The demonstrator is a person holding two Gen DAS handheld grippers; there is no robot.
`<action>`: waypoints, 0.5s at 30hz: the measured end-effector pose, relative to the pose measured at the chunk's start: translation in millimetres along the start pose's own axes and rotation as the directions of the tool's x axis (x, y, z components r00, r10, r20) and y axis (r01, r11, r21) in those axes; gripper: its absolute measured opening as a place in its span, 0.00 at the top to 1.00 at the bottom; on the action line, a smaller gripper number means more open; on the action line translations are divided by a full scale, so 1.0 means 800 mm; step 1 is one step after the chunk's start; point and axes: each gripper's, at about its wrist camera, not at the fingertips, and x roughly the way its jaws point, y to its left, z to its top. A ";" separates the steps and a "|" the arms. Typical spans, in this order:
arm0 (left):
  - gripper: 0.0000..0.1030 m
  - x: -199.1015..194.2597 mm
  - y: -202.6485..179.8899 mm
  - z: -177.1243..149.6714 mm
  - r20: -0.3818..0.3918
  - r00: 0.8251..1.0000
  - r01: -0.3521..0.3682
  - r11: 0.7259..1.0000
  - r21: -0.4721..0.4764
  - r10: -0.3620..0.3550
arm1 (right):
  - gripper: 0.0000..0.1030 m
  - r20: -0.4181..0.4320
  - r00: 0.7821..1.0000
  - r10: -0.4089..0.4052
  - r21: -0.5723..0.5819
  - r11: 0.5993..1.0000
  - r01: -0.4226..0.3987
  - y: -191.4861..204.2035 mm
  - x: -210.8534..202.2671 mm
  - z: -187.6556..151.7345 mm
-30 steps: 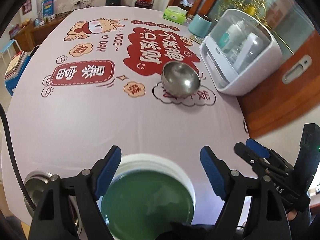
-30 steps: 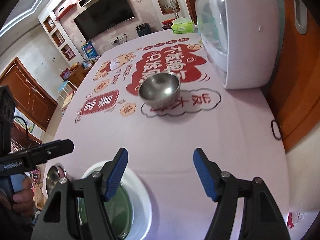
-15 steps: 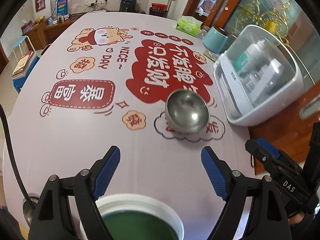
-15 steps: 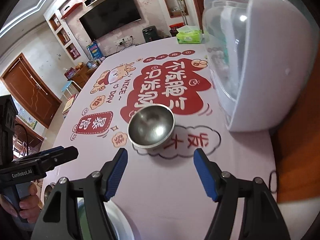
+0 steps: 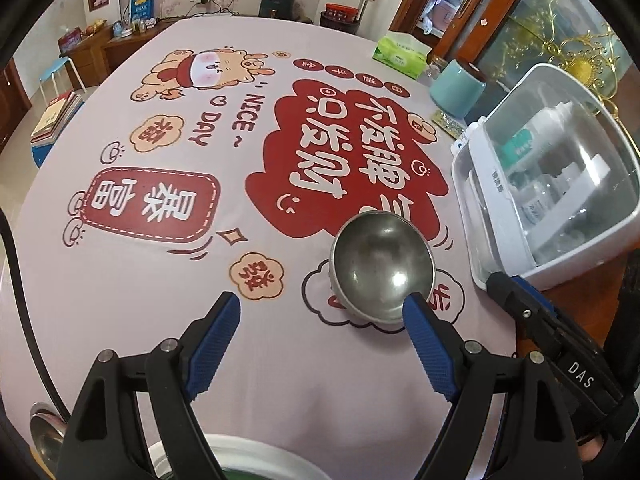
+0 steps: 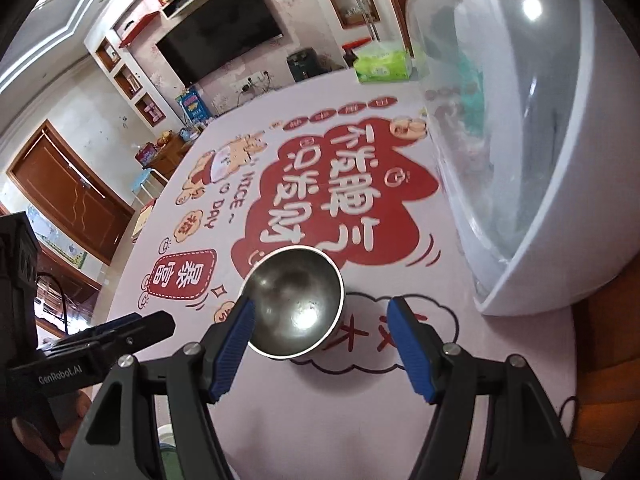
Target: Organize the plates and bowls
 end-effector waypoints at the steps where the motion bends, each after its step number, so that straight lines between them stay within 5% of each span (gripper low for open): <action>1: 0.20 0.005 -0.002 0.001 -0.002 1.000 0.000 1.000 -0.001 0.000 | 0.33 -0.007 1.000 0.003 0.008 1.000 -0.002 -0.002 0.004 0.000; 15: 0.26 0.096 -0.011 -0.008 -0.042 0.999 -0.001 0.999 -0.043 -0.001 | 0.34 -0.101 0.991 0.086 0.115 0.991 -0.074 -0.038 0.076 -0.022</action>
